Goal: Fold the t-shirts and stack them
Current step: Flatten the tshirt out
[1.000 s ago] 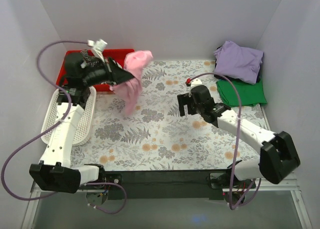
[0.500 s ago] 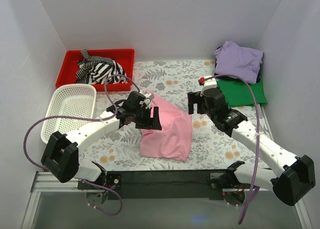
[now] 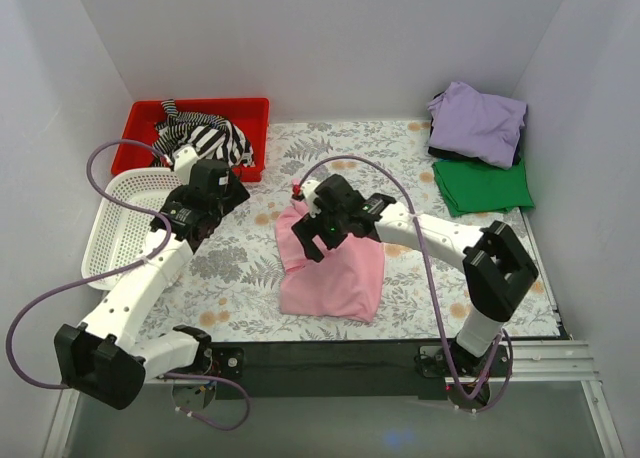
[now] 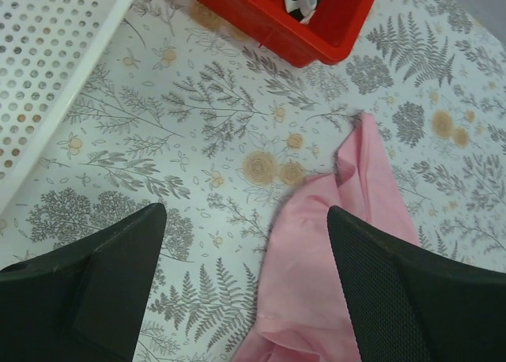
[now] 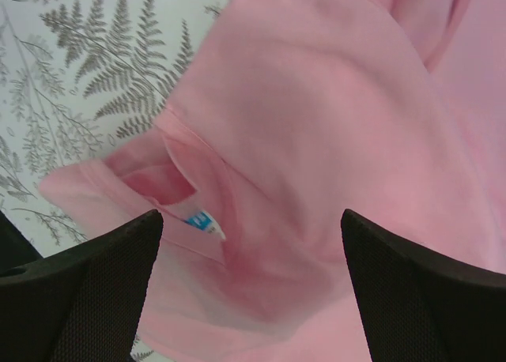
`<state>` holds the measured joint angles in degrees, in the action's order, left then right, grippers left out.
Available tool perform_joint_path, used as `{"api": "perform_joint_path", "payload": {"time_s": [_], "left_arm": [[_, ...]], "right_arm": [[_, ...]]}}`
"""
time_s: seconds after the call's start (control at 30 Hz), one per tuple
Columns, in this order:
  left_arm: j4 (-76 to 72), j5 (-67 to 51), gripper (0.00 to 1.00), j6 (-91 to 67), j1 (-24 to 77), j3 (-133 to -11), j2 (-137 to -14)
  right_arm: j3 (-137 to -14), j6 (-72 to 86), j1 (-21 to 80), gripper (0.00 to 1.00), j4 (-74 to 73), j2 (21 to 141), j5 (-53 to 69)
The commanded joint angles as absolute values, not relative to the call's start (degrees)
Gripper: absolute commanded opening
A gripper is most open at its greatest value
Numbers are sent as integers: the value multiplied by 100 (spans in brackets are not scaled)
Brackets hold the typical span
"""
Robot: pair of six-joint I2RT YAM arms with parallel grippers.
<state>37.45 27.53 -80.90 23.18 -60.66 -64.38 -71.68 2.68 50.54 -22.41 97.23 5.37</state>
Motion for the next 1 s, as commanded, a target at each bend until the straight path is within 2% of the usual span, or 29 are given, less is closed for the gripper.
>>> {"api": "perform_joint_path", "payload": {"time_s": [0.0,0.1,0.5,0.57,0.6,0.63,0.67,0.7,0.77,0.97], "left_arm": [[3824,2453,83,-7999,2022,-5880,-6460],[3814,2259,91,-8007,1925,-5880,-6556],[3789,1740,91,-8016,1617,-5854,-6970],[3718,1662,92,-7946,1547,-5827,-6917],[3674,1626,92,-7928,1529,-5810,-6917],[3683,1600,92,-7919,1503,-5827,-6934],[3674,1600,92,-7910,1486,-5836,-6943],[3656,1600,92,-7901,1477,-5836,-6961],[3612,1530,92,-7858,1433,-5836,-6970],[3507,1275,92,-7752,1397,-5845,-6987]], "right_arm": [[-7909,18,5615,99,-2574,10080,554],[-8260,18,5818,98,-2794,10378,571],[-8279,-44,6258,98,-3217,11039,158],[-8244,-44,6275,81,-3225,11039,27],[-8253,-44,6275,67,-3252,11056,26],[-8288,-44,6275,31,-3322,11074,-191],[-8332,87,6284,11,-3383,11057,-315],[-8384,88,6275,2,-3436,10978,-421],[-8385,114,6284,1,-3489,10759,-938],[-8271,324,6267,1,-3515,9064,-3038]]}}
